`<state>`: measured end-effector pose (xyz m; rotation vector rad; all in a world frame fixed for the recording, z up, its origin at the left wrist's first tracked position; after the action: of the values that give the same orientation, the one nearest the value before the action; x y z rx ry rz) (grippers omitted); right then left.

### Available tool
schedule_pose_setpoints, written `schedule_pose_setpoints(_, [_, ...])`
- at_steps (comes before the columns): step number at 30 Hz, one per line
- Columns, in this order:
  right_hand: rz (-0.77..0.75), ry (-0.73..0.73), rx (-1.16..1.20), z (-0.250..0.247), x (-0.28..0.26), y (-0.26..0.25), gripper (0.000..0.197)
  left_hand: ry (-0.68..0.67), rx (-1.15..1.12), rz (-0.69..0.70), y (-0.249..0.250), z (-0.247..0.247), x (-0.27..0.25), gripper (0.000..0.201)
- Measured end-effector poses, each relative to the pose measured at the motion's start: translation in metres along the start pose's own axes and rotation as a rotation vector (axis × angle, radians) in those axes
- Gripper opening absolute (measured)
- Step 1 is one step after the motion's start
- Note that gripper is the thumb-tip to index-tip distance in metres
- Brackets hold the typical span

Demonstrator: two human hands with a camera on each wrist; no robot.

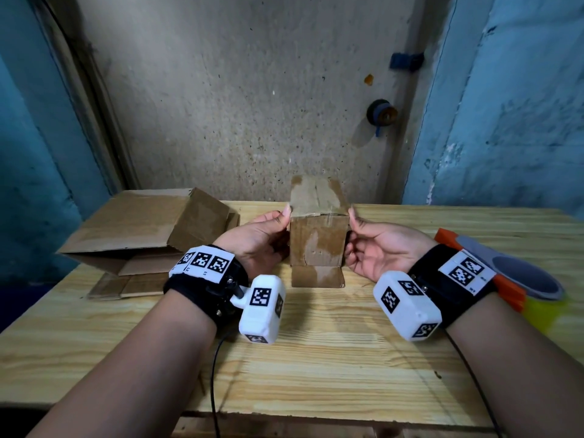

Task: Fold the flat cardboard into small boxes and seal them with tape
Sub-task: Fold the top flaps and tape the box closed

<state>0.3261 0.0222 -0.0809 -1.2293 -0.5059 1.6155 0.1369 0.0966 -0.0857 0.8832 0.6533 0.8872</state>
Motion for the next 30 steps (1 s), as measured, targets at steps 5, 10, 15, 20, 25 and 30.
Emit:
schedule_pose_setpoints(5, [-0.05,-0.001,0.027,0.0,0.002,0.001,0.012,0.052,-0.053,0.025,-0.005,-0.009,0.007,0.029])
schedule_pose_setpoints(10, [-0.283,-0.004,0.012,0.0,0.005,-0.006,0.024,0.096,-0.029,0.159,0.002,-0.008,0.004,0.024])
schedule_pose_setpoints(15, [-0.568,-0.073,-0.084,0.005,-0.001,-0.017,0.035,0.039,0.241,0.548,0.025,-0.001,-0.006,0.031])
schedule_pose_setpoints(20, [-0.617,-0.051,-0.222,0.011,-0.006,-0.018,0.029,-0.041,0.42,0.648,0.024,0.008,-0.009,0.023])
schedule_pose_setpoints(25, [-0.614,-0.067,-0.275,0.012,-0.008,-0.02,0.03,-0.111,0.38,0.554,0.018,0.011,-0.003,0.027])
schedule_pose_setpoints(30, [-0.629,-0.08,-0.358,0.015,-0.009,-0.019,0.035,-0.184,0.365,0.533,0.016,0.015,-0.006,0.037])
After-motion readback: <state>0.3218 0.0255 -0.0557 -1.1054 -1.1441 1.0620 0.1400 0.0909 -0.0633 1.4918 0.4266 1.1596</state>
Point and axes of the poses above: each hand's wrist, its own x-axis towards the middle knuckle, its own z-axis out of the palm, y = z × x, the point moved 5 cm from there along x, towards the middle knuckle, and after that the axes turned 4 degrees about z, right-handed, at the moved point
